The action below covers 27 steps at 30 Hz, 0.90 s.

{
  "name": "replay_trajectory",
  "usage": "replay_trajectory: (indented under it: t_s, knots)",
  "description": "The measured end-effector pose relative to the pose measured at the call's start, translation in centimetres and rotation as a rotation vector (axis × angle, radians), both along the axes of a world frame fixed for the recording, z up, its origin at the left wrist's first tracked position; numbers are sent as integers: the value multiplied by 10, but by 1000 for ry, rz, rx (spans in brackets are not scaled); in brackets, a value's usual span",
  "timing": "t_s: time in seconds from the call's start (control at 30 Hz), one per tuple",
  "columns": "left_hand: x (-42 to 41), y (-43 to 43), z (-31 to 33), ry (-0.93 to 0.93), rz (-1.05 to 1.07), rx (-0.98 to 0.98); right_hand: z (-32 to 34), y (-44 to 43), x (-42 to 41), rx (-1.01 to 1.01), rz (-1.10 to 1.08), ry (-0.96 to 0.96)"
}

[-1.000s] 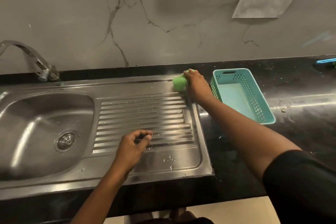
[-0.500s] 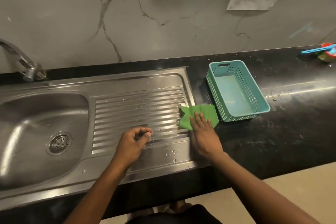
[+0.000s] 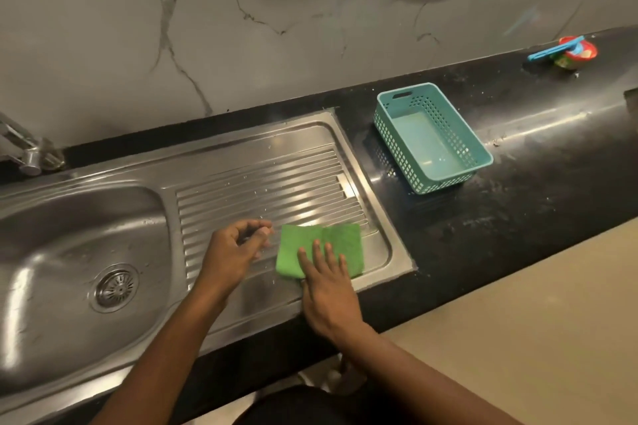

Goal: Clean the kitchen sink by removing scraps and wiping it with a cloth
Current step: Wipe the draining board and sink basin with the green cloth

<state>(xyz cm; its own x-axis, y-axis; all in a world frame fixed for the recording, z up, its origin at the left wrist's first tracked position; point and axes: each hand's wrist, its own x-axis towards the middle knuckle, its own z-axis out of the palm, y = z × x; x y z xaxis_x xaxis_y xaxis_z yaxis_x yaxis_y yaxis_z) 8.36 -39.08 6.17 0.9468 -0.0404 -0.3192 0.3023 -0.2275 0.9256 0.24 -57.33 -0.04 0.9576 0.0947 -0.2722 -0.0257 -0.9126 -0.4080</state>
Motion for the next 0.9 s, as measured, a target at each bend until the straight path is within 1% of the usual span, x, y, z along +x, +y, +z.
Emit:
replay_trajectory:
  t_s: [0.17, 0.23, 0.33, 0.5, 0.63, 0.73, 0.8, 0.9]
  knots:
    - [-2, 35, 2, 13, 19, 15, -9, 131, -18, 29, 505, 39]
    - [-5, 47, 5, 10, 24, 24, -11, 158, -28, 27, 585, 6]
    - [-14, 58, 9, -6, 72, 11, -9, 140, -31, 51, 558, -60]
    - [-37, 62, 5, 0, 111, 2, 4, 43, -33, 50, 447, -51]
    - [-56, 56, 0, 8, 118, 12, 18, -74, -30, -66, 235, -105]
    - [-69, 48, -1, -2, 119, 34, 24, -141, -30, -192, 193, -95]
    - [-77, 45, 0, -7, 127, 35, 20, -152, -33, -233, 175, -97]
    - [-88, 47, 2, -21, 138, 40, 12, -121, -43, -178, -7, -88]
